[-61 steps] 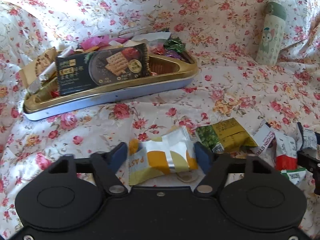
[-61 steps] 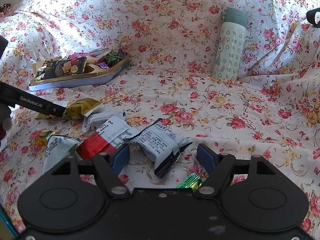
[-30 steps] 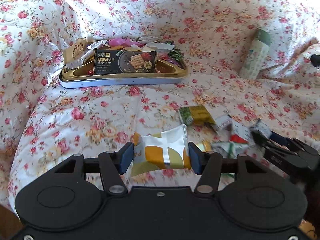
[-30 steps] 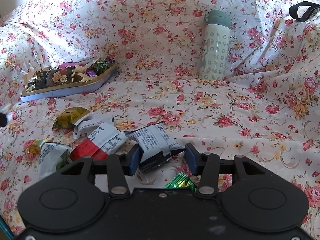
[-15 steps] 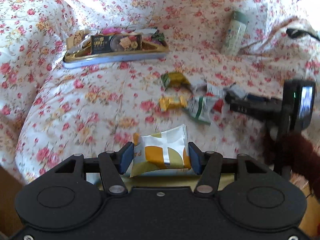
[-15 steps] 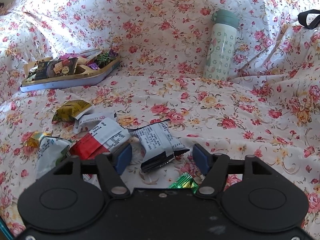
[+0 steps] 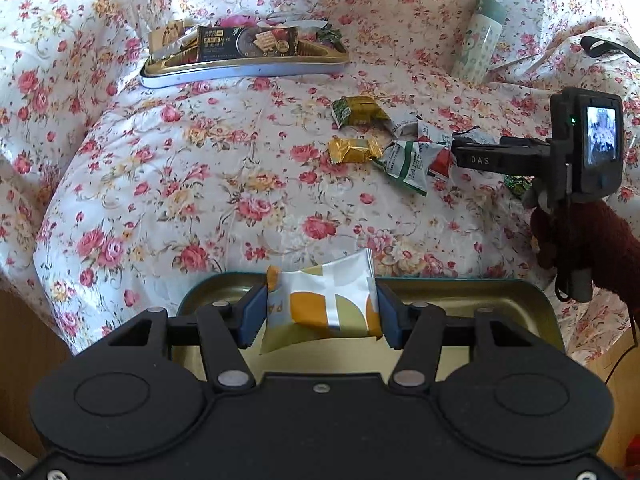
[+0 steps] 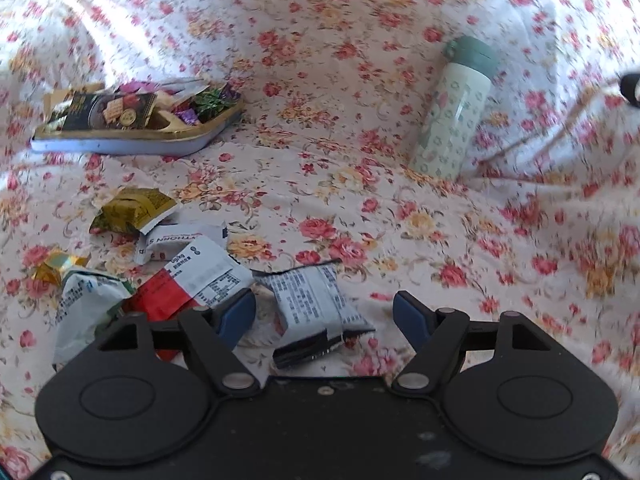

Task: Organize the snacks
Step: 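Lift both packets and carry them over the olive rectangular tray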

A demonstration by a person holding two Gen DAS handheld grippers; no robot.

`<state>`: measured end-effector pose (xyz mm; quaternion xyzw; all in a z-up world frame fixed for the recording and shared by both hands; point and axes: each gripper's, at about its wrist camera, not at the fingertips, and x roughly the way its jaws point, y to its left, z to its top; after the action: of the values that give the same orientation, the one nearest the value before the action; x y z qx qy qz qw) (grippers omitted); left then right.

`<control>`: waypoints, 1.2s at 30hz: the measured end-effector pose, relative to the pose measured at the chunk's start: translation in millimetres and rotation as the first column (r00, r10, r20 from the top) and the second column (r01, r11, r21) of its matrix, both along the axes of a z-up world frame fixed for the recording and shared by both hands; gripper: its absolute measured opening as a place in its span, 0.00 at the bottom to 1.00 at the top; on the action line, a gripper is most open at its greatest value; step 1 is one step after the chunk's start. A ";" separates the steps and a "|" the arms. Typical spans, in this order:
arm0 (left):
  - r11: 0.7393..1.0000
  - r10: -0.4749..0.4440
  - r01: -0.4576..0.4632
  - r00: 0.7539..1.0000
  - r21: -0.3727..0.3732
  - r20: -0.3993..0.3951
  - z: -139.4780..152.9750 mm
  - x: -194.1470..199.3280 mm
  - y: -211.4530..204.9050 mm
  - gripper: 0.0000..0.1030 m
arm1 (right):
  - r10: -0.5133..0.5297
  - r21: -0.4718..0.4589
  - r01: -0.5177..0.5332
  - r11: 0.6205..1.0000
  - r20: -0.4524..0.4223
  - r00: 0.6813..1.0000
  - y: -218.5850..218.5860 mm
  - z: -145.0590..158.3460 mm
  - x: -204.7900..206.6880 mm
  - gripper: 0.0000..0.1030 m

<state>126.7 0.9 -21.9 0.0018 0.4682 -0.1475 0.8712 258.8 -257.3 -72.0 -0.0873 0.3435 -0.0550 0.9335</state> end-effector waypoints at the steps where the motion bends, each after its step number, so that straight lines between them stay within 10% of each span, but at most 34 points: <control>1: 1.000 0.002 -0.002 1.000 0.000 -0.001 -0.2 -0.3 0.1 0.60 | 0.007 0.009 -0.007 1.000 -0.007 1.000 -0.6 0.5 1.7 0.69; 4: 1.000 0.007 -0.007 1.000 0.008 0.003 -0.1 -2.0 0.6 0.60 | 0.020 0.072 -0.018 0.997 -0.037 0.999 -2.7 4.0 4.4 0.39; 7: 1.000 0.011 -0.011 1.000 0.015 0.013 1.4 -4.3 1.3 0.60 | -0.002 0.090 0.007 0.996 -0.056 0.998 0.3 7.2 4.1 0.35; 19: 0.999 0.030 -0.031 0.998 0.033 0.046 13.4 -23.3 4.3 0.60 | -0.141 0.310 0.121 0.943 0.040 0.989 -5.3 65.4 -65.6 0.35; 36: 0.994 0.088 -0.091 0.994 0.052 0.060 25.0 -78.0 12.9 0.60 | -0.084 0.406 0.017 0.914 0.147 0.986 46.3 107.7 -226.5 0.35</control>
<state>48.7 13.8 3.1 0.0089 0.4465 -0.0954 0.8896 32.3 -211.0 35.7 0.1205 0.2731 -0.0140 0.9543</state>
